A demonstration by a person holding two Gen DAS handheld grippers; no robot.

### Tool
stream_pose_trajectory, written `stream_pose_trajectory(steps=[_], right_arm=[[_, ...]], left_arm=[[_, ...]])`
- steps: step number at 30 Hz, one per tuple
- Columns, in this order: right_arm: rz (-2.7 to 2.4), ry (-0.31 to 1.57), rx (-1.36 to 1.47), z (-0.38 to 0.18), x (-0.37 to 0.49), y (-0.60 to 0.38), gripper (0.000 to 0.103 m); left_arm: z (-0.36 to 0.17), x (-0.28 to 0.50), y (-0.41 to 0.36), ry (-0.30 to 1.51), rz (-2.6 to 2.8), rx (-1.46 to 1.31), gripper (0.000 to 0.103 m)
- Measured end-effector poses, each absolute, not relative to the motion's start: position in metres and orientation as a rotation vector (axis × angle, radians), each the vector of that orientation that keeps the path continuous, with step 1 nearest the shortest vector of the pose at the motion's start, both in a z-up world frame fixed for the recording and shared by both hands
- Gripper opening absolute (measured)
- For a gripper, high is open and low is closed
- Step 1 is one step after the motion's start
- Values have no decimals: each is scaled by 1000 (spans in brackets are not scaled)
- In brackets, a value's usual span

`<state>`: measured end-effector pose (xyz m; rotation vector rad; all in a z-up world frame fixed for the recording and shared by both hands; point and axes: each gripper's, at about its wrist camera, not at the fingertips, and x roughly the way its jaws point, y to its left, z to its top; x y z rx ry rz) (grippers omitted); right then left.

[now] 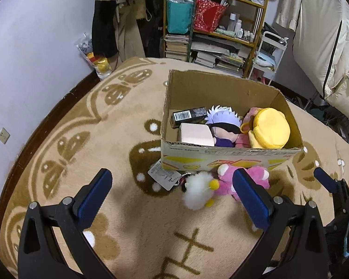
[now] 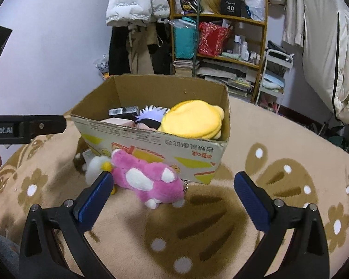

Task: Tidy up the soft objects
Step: 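Withdraw both tools and lower them toward the white fluffy chick and pink plush, then close the left tool on the white fluffy chick while the right tool closes on the pink plush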

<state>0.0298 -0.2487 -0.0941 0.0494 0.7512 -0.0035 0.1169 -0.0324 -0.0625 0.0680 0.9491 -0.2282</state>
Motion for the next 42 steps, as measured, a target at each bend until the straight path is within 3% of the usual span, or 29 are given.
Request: stream_pose_trajectory(steps=[42], right_arm=[[72,942,106,-187,87,-243,103]], left_arm=[[-159,164,-64,1181,-240,114,102]])
